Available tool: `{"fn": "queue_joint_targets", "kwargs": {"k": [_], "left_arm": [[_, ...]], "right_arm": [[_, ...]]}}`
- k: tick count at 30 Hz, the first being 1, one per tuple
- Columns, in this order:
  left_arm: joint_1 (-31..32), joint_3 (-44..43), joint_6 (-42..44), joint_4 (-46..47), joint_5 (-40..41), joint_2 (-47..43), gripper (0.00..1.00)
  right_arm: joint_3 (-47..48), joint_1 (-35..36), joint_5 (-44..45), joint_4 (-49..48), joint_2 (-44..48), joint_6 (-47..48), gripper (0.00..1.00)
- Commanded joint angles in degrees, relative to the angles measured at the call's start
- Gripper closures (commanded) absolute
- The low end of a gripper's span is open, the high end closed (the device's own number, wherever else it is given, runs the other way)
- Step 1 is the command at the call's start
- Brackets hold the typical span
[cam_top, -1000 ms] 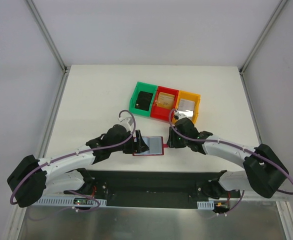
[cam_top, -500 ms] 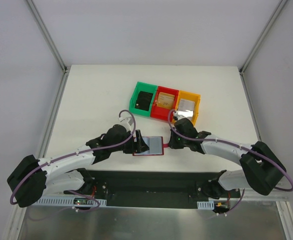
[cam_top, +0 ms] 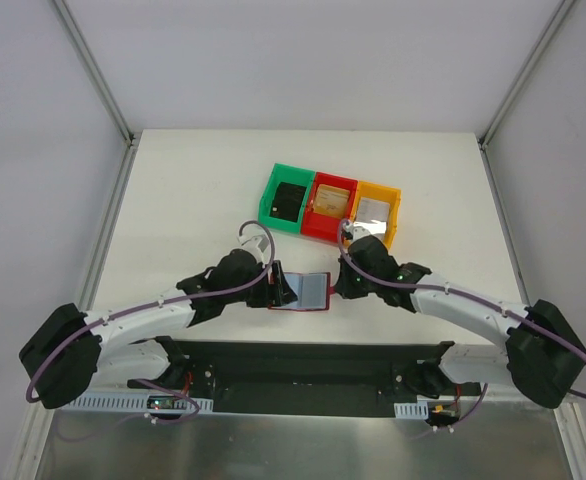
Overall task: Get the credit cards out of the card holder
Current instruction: Remove the credit card from the card holder.
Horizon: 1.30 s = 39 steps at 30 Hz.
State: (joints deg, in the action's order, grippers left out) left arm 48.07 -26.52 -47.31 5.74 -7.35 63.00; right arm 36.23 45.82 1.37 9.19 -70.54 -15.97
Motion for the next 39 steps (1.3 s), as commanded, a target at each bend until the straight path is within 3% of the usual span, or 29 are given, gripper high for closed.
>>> {"fn": "queue_joint_targets", "kwargs": {"k": [1, 16, 39], "left_arm": [[0.5, -2.7, 0.9, 0.2, 1.6, 2.3, 0.35], [2.5, -11.5, 4.1, -0.9, 0.9, 10.9, 0.32], [3.9, -19.1, 8.0, -2.7, 1.9, 21.3, 0.38]], "right_arm": [[3.4, 1.4, 1.8, 3.9, 2.8, 1.0, 1.0], [6.0, 2.7, 0.5, 5.4, 5.9, 2.3, 1.0], [8.2, 3.0, -0.8, 6.5, 5.3, 3.2, 1.0]]}}
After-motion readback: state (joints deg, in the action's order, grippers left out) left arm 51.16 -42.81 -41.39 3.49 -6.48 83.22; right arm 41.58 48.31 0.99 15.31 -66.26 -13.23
